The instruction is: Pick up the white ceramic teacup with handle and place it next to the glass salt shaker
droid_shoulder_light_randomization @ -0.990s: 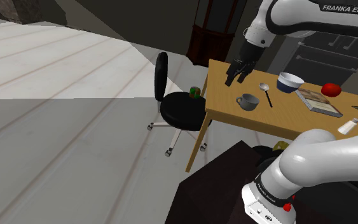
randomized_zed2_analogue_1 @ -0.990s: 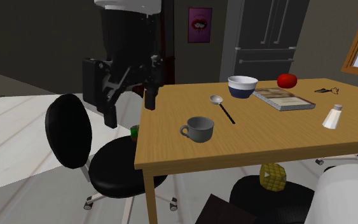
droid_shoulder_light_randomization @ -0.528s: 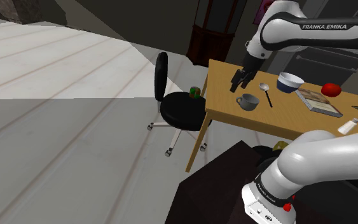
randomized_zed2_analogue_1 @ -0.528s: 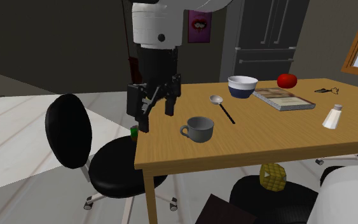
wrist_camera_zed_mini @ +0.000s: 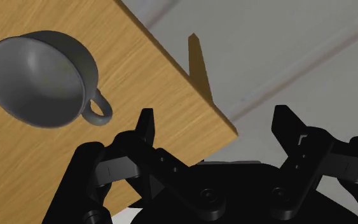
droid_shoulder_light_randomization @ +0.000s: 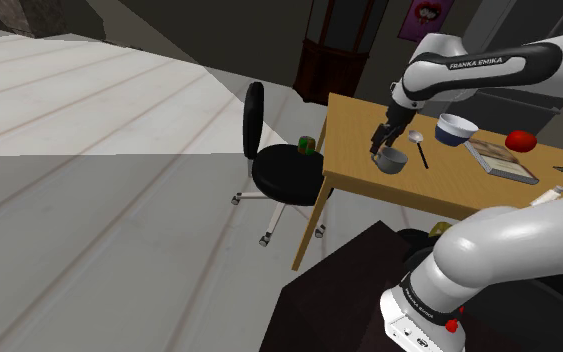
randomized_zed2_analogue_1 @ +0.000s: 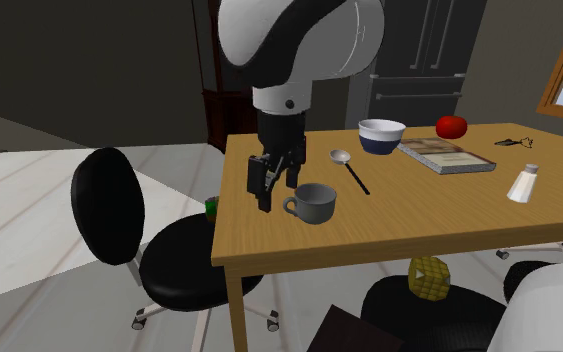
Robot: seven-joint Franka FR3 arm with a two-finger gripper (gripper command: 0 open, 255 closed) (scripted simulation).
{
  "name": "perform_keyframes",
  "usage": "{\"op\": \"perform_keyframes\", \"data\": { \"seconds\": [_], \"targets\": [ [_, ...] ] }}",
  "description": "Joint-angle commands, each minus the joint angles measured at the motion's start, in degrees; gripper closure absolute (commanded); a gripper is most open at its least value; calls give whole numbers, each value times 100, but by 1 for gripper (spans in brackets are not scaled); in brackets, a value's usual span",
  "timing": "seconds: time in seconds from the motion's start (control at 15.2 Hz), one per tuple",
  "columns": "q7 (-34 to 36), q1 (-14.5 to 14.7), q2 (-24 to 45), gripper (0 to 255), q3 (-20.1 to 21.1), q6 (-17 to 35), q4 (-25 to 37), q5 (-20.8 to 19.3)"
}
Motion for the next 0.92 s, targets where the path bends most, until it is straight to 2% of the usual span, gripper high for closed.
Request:
{"op": "perform_keyframes", "data": {
  "seconds": [0.0, 0.33, 0.59, 0.86],
  "targets": [
    [-207, -68, 287, 0, -191, 269, 51, -103],
    [-761, -195, 1099, 0, -693, 941, 272, -229],
    [-1273, -245, 1842, 0, -1086, 1448, 569, -134],
    [-1401, -240, 2122, 0, -1174, 1766, 528, -34]
  ]
}}
